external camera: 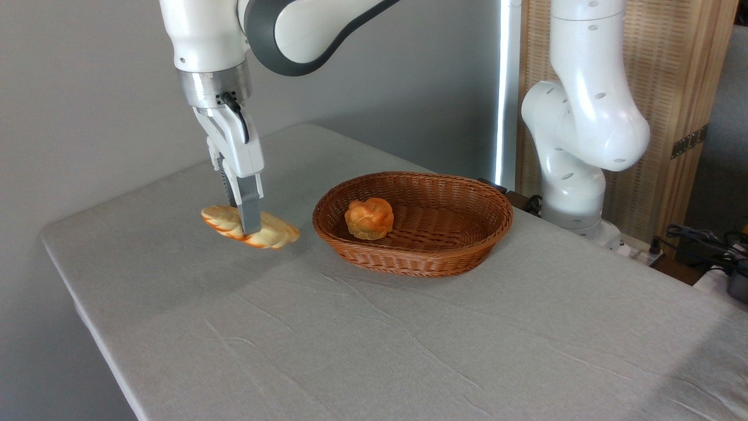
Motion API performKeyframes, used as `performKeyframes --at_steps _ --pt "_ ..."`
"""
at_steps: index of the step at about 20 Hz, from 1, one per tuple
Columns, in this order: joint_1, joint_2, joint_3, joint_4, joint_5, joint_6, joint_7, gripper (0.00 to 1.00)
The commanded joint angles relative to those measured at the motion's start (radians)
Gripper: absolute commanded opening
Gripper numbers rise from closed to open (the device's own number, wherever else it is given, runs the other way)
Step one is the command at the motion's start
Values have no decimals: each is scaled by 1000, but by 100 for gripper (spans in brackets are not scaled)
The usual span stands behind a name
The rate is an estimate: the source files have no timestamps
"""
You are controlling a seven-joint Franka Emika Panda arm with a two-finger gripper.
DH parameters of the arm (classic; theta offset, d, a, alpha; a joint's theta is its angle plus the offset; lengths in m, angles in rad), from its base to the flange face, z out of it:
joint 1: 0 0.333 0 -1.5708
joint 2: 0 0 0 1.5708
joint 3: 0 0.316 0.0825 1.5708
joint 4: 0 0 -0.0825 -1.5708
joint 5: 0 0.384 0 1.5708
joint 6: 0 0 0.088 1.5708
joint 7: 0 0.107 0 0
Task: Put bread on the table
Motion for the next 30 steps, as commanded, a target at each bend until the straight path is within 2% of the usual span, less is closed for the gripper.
performKeyframes --at_steps 1,22,27,30 --pt "-2 -5 2 -10 3 10 -2 100" --pt "1 -16 10 -7 3 4 -2 100" --pt "15 -57 51 4 -17 -1 -14 100" --pt "16 -89 113 45 -66 -36 -19 100"
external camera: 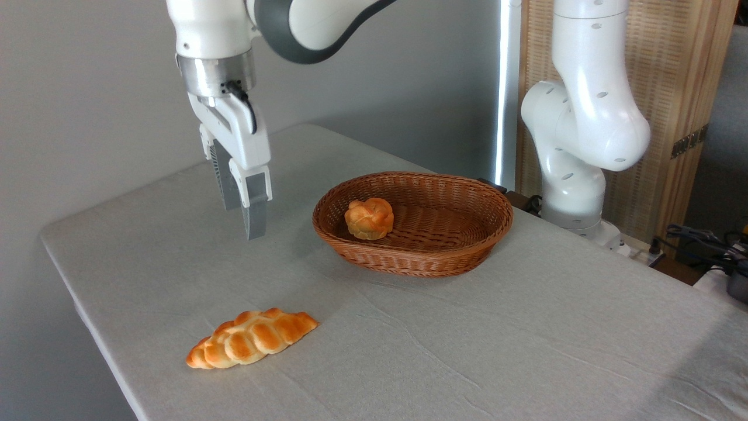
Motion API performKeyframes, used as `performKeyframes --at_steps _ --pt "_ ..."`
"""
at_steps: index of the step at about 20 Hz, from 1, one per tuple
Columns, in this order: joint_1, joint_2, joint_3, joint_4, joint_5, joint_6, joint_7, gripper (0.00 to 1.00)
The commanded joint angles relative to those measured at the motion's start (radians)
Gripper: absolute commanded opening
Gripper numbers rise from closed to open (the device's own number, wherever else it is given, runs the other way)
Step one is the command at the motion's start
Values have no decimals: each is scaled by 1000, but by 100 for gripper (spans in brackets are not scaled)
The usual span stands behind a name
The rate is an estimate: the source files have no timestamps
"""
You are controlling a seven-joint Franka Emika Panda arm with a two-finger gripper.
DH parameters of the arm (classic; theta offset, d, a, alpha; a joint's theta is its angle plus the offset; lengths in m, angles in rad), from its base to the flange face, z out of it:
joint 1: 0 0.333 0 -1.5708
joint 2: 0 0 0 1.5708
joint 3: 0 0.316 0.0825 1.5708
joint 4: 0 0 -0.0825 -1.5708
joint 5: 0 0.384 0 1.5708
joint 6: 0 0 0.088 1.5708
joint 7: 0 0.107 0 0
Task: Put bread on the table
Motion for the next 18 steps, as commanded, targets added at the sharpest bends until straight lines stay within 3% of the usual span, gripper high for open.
performKeyframes --at_steps 1,7,12,14,15,18 --pt "3 -48 76 50 -59 -57 -15 100" --pt "3 -48 185 147 -47 -245 -8 100" --pt "5 -50 185 155 -39 -282 -1 100" --pt "11 -51 176 155 5 -282 8 100" --pt "29 -51 150 155 18 -282 21 100" --pt "143 -59 56 155 19 -325 71 100"
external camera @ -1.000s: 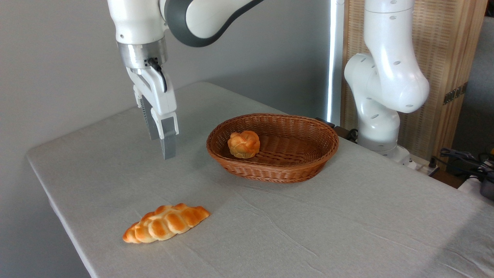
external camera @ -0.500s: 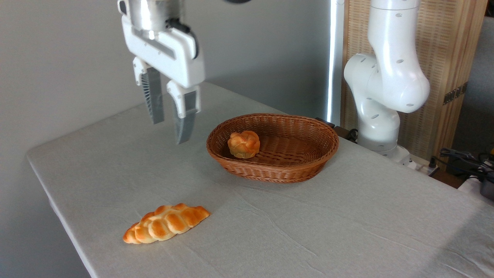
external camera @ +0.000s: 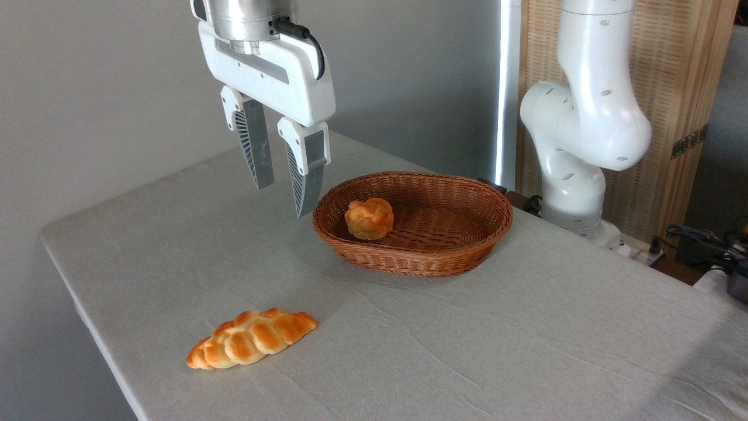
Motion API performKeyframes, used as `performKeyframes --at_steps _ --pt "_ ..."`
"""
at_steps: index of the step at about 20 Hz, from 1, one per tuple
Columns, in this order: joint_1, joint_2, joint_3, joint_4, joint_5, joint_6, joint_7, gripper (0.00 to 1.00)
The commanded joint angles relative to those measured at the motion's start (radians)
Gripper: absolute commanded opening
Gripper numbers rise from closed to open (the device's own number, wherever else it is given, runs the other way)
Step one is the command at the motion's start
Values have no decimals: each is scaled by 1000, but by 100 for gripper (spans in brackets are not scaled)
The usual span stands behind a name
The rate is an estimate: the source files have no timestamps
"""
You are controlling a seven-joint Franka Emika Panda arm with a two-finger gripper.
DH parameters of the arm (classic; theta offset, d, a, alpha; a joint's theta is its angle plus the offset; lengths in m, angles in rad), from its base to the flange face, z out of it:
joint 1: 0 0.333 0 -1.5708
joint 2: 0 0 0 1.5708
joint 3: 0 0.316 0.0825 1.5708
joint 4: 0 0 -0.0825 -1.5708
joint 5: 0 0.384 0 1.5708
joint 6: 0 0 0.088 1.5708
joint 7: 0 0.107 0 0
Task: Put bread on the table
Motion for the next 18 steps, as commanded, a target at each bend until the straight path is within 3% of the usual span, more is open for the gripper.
performKeyframes --at_steps 1,6,18 --pt "107 -6 -81 22 13 -75 57 100" --pt "133 -3 -86 22 25 -81 57 100" --pt "135 2 -87 22 34 -78 55 100"
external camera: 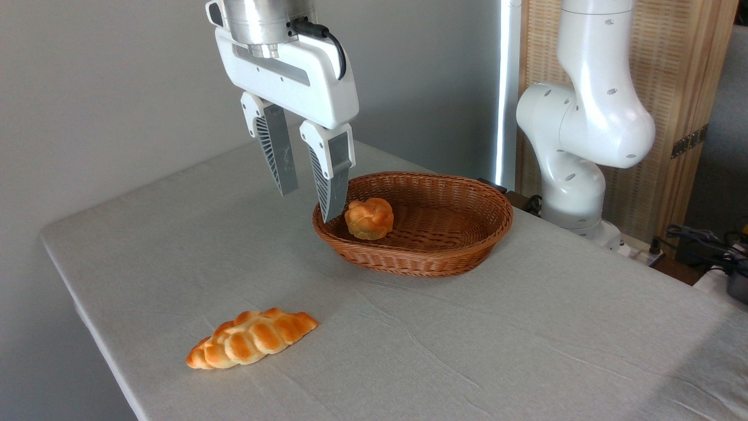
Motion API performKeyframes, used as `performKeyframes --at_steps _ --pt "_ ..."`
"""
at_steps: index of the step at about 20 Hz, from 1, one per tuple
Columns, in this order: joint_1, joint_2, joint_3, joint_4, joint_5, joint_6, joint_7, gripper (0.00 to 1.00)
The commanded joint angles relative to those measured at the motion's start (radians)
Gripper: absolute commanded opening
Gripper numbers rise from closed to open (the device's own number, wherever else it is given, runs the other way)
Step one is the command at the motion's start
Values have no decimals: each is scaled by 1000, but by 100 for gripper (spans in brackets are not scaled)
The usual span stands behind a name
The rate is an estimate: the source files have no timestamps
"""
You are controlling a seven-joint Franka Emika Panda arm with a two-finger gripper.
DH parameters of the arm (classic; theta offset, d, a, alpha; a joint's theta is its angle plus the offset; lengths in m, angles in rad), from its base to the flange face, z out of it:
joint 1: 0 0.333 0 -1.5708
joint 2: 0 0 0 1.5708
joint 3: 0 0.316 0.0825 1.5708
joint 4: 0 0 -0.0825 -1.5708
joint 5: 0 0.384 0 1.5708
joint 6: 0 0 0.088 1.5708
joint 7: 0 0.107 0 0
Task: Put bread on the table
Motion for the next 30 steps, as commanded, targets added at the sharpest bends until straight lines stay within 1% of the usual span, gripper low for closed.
performKeyframes --at_steps 1,6,8,10,30 --pt "16 8 -13 17 7 -19 13 100" --pt "20 9 -20 19 5 -19 11 100" --pt "78 9 -78 19 7 -19 11 100" --pt "91 9 -97 19 8 -19 11 100" --pt "83 8 -91 19 11 -19 13 100"
